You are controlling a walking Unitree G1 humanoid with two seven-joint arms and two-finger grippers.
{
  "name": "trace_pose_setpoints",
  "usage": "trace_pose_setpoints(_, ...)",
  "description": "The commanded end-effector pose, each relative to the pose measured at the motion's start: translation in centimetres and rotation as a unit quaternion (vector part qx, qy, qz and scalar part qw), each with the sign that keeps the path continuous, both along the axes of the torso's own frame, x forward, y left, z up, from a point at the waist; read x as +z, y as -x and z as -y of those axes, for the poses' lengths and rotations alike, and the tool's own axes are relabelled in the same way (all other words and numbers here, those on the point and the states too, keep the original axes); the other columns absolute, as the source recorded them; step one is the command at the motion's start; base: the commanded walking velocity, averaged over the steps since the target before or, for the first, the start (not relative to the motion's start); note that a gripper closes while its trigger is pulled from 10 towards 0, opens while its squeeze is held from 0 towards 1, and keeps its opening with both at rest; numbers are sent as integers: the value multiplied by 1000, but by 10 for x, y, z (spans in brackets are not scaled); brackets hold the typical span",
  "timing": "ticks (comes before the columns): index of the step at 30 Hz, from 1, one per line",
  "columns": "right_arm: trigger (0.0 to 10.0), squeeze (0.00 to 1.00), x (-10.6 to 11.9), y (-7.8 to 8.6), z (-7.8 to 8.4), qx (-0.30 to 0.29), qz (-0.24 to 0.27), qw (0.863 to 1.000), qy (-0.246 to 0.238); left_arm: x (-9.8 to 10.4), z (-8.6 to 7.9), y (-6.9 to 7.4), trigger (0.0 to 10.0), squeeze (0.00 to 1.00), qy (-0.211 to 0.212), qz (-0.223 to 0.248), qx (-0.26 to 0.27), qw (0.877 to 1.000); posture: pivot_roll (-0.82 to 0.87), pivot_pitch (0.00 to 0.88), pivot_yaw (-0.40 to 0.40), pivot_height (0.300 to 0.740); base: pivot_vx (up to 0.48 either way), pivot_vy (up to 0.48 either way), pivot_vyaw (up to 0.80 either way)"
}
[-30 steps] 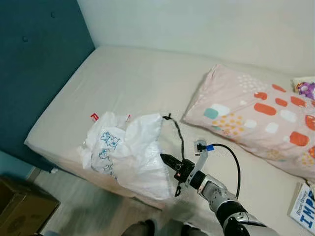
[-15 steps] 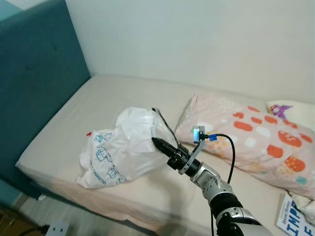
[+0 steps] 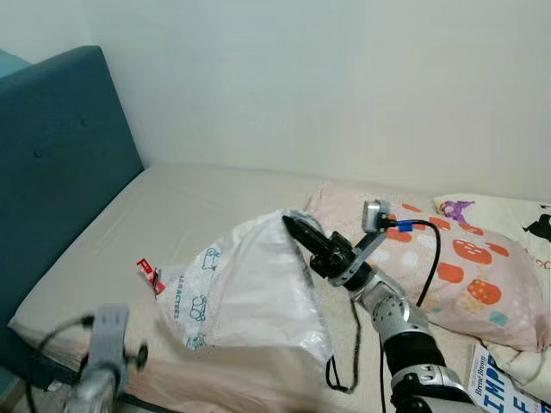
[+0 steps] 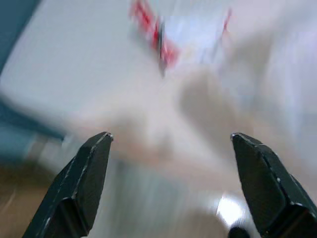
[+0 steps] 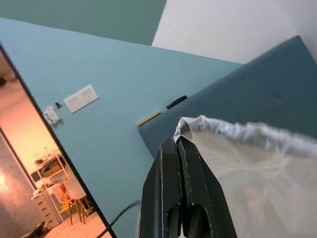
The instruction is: Clean up the room
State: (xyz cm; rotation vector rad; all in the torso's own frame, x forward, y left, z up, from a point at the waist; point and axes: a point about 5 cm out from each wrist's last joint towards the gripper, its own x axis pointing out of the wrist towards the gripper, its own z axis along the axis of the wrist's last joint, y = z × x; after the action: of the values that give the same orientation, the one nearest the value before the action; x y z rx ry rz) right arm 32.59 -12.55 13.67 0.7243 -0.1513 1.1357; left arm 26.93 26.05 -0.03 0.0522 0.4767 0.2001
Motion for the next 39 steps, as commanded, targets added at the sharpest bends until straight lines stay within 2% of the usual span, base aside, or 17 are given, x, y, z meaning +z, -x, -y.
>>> trace_pose_setpoints(1, 0, 0, 4, 2, 2, 8, 8, 1000, -1, 21, -5, -15, 10000, 0, 12, 60, -1, 998, 15, 0, -12, 740, 0, 0, 0)
trace_pose_setpoints(5, 0, 0, 8, 5, 13, 2, 16, 1000, 4, 86, -16, -51, 10000, 0, 40, 215, -24, 975, 9, 0, -13, 740, 0, 0, 0)
trace_pose_setpoints(9, 0, 0, 10, 6, 18, -2, 18, 1000, 5, 108, -19, -59, 10000, 0, 49, 263, -36, 963, 7, 0, -13, 740, 0, 0, 0)
trace_pose_setpoints(10, 0, 0, 14, 9, 26, -7, 24, 1000, 9, 162, -14, -69, 10000, 714, 82, 366, -107, 921, 2, 0, -13, 740, 0, 0, 0)
trace_pose_setpoints(11, 0, 0, 15, 10, 28, -8, 25, 1000, 12, 182, -6, -69, 10000, 1000, 98, 398, -156, 899, 2, 0, -13, 740, 0, 0, 0)
trace_pose_setpoints(12, 0, 0, 16, 11, 30, -9, 26, 1000, 14, 193, 0, -69, 10000, 1000, 109, 415, -188, 884, 2, 0, -13, 740, 0, 0, 0)
trace_pose_setpoints(14, 0, 0, 16, 11, 30, -9, 26, 1000, 14, 193, 0, -69, 10000, 1000, 109, 415, -188, 884, 2, 0, -13, 740, 0, 0, 0)
trace_pose_setpoints(17, 0, 0, 18, 12, 33, -9, 25, 999, 18, 220, 37, -49, 10000, 1000, 143, 425, -382, 808, -4, 0, -19, 740, 0, 0, 0)
trace_pose_setpoints(20, 0, 0, 19, 13, 33, -9, 25, 999, 18, 224, 46, -41, 10000, 1000, 147, 418, -430, 787, -4, 0, -19, 740, 0, 0, 0)
trace_pose_setpoints(22, 0, 0, 21, 14, 35, -7, 25, 999, 19, 226, 62, -26, 10000, 1000, 138, 383, -522, 750, -6, 0, -25, 740, 0, 0, 0)
trace_pose_setpoints(23, 0, 0, 21, 14, 35, -7, 25, 999, 19, 226, 62, -26, 10000, 1000, 138, 383, -522, 750, -6, 0, -25, 740, 0, 0, 0)
trace_pose_setpoints(25, 0, 0, 25, 16, 36, -3, 28, 999, 16, 223, 77, -12, 10000, 1000, 133, 340, -590, 720, -8, 0, -25, 740, 0, 0, 0)
trace_pose_setpoints(32, 0, 0, 30, 18, 35, 10, 33, 999, 7, 212, 97, -5, 10000, 1000, 95, 288, -636, 710, -12, 0, -23, 740, 0, 0, 0)
trace_pose_setpoints(33, 0, 0, 31, 19, 34, 13, 35, 999, 7, 210, 100, -5, 10000, 906, 87, 280, -637, 713, -13, 0, -23, 740, 0, 0, 0)
trace_pose_setpoints(35, 0, 0, 31, 20, 34, 14, 35, 999, 7, 210, 100, -5, 10000, 906, 87, 275, -636, 716, -13, 0, -23, 740, 0, 0, 0)
trace_pose_setpoints(36, 0, 0, 31, 21, 31, 23, 36, 999, 7, 206, 102, -14, 10000, 0, 73, 272, -609, 741, -13, 0, -24, 740, 0, 0, 0)
trace_pose_setpoints(39, 0, 0, 31, 23, 29, 28, 37, 999, 7, 203, 103, -21, 10000, 0, 62, 272, -589, 758, -13, 0, -24, 740, 0, 0, 0)
